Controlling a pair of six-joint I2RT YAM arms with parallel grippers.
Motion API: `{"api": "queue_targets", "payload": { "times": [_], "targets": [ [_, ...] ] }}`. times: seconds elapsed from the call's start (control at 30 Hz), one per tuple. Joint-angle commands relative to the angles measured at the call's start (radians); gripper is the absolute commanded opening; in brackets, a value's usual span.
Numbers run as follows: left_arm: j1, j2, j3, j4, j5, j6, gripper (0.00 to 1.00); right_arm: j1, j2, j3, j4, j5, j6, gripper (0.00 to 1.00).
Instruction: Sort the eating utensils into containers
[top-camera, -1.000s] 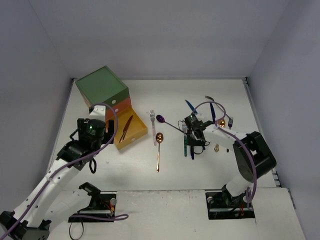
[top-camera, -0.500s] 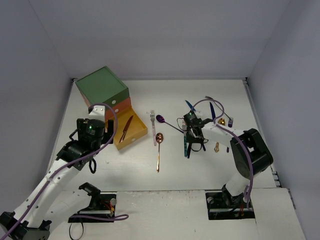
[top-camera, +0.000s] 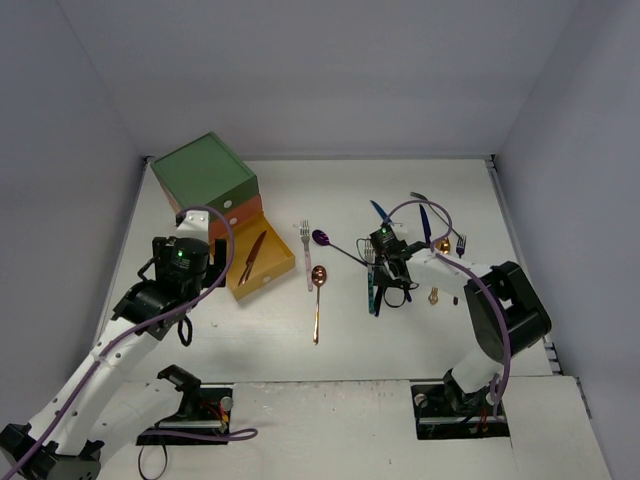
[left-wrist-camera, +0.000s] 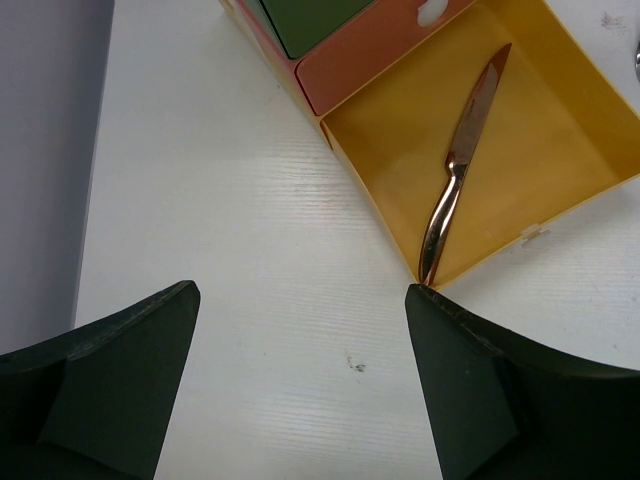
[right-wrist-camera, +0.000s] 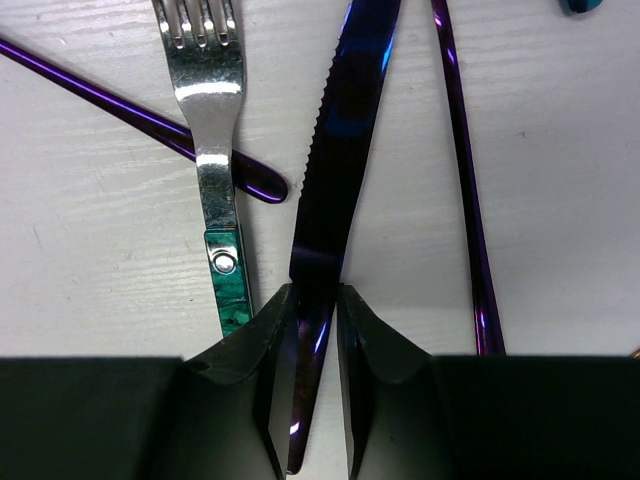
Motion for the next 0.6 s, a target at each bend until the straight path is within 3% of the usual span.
{"api": "queue_targets", "payload": {
  "times": [0.0, 0.17, 0.57],
  "targets": [
    [0.009, 0.005, 0.008, 0.042, 0.000, 0.006, 0.82, 0.005, 0.058, -0.065, -0.119, -0.034, 0.036, 0.12],
    [0.010, 0.004, 0.008, 0.044, 0.003, 0.006, 0.82, 0.010, 0.075, -0.052, -0.134, -0.029, 0.033, 0.00],
    [0.014, -0.011, 0.008, 0.044, 0.005, 0.005, 0.82, 0.012, -0.155, 0.022, -0.181, -0.016, -0.007, 0.00]
  ]
}}
